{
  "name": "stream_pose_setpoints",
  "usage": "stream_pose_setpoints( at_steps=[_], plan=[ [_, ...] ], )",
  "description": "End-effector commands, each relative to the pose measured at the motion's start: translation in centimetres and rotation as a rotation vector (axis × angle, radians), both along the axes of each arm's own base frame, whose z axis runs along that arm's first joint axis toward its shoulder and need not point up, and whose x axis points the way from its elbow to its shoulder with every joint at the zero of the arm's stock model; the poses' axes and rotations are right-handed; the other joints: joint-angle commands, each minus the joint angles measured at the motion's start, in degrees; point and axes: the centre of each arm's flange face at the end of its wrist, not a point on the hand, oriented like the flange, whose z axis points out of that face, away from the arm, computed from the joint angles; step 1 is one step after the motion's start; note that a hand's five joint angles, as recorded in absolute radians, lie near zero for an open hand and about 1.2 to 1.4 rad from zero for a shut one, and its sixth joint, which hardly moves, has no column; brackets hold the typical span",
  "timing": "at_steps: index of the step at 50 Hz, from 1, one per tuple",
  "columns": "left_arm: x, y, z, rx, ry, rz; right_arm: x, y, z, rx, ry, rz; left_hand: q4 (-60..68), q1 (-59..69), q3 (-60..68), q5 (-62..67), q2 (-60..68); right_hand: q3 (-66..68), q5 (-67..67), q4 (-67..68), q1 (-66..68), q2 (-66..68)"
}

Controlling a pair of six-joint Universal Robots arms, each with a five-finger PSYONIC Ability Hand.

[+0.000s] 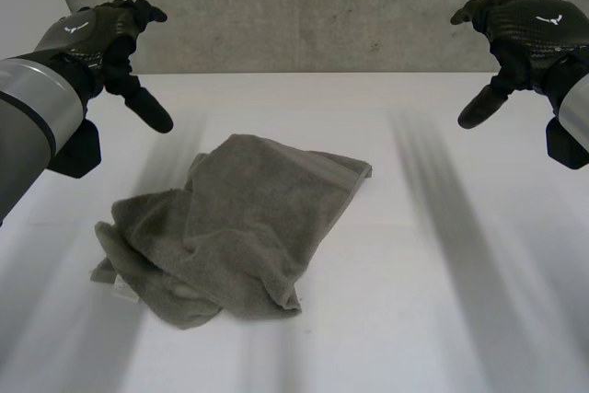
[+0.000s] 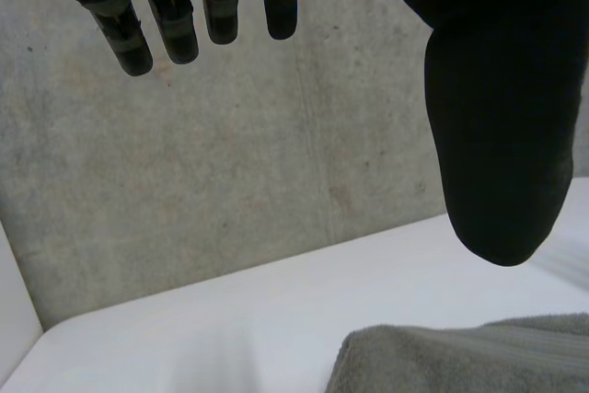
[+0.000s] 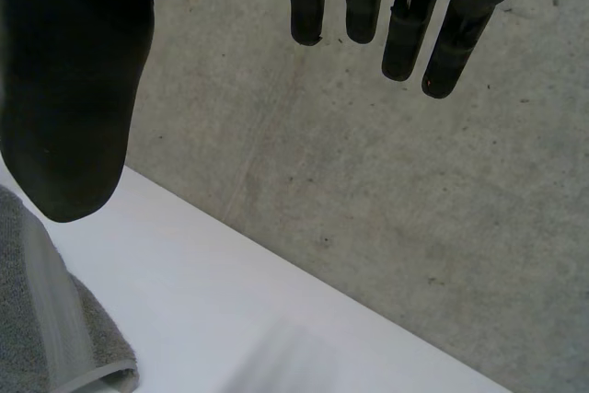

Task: Fold the towel.

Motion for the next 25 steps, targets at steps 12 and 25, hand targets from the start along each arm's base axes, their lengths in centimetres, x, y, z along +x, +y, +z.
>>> stream_pose_setpoints(
  at_steps=[12,25],
  plan=[
    [1.4,-0.5,-2.6,0.085,-0.048,0.039,4.8,-0.7,-2.5,-0.022,0.101,0.202,0.5,-0.1,0.5,-1.9,0.4,-3.9,-3.8,-5.2,-3.6,-4.3],
    [4.7,-1.4,-10.5,0.219,-0.088,0.141,16.0,-1.5,-10.7,-0.095,0.282,0.558,0.5,0.0,0.5,-1.9,0.5,-3.9,-3.8,-5.2,-3.6,-4.3]
  ],
)
